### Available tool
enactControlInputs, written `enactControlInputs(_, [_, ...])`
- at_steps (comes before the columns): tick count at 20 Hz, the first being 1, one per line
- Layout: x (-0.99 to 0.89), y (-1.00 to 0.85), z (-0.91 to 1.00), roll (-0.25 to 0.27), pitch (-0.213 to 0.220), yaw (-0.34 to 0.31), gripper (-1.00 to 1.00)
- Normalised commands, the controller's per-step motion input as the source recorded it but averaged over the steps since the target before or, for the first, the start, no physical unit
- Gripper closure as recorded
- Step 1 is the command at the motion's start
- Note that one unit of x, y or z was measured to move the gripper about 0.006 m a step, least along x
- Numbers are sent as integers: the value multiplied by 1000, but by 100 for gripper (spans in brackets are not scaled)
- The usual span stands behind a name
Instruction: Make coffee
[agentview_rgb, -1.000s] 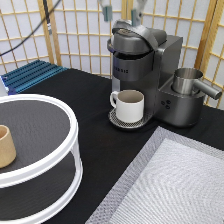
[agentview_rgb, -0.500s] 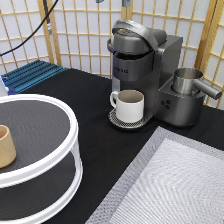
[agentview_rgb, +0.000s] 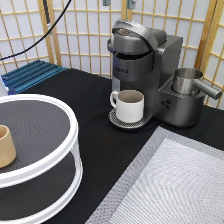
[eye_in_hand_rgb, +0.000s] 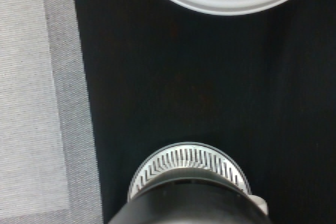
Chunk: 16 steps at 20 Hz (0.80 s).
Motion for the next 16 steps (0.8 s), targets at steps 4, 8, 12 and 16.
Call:
enactControlInputs(4, [479,14,-146,-59,0,-102,-100])
enactControlInputs(8, [300,0,-441,-44,-6,-71,-100])
enactControlInputs(12, [131,-316,-847,-11,-16,-47,-100])
enactControlInputs(16, [206,-446,-978,-4,-10,-32,-100])
